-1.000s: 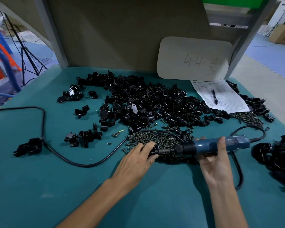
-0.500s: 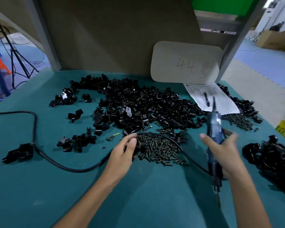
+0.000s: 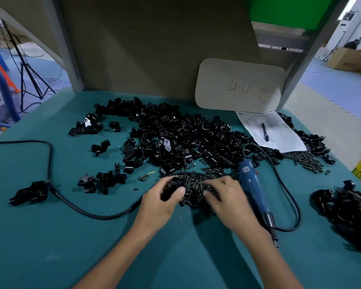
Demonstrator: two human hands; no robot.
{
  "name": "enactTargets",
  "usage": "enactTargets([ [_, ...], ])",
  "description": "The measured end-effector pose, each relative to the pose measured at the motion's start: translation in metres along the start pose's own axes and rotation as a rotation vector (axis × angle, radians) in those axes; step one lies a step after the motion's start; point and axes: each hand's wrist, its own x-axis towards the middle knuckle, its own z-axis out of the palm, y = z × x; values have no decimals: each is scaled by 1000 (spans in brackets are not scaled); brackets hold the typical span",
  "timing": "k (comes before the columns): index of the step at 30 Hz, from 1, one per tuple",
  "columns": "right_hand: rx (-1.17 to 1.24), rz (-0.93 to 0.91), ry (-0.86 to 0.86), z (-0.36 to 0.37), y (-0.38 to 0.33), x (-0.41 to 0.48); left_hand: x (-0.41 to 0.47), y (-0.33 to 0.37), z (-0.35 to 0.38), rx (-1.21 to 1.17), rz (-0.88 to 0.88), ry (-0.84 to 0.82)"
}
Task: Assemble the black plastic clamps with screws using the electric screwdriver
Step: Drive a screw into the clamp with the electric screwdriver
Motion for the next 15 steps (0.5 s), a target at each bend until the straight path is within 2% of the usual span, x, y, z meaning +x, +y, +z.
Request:
enactTargets([
  [3,-97,-67,-54,21,-12,4,-2,3,0,32,72,-22],
  [8,-202,-58,-28,28,-21,9,0,3,1,68,34,34],
  [15,-206,-29,-95,26,-24,16,-1,4,2,79,70,48],
])
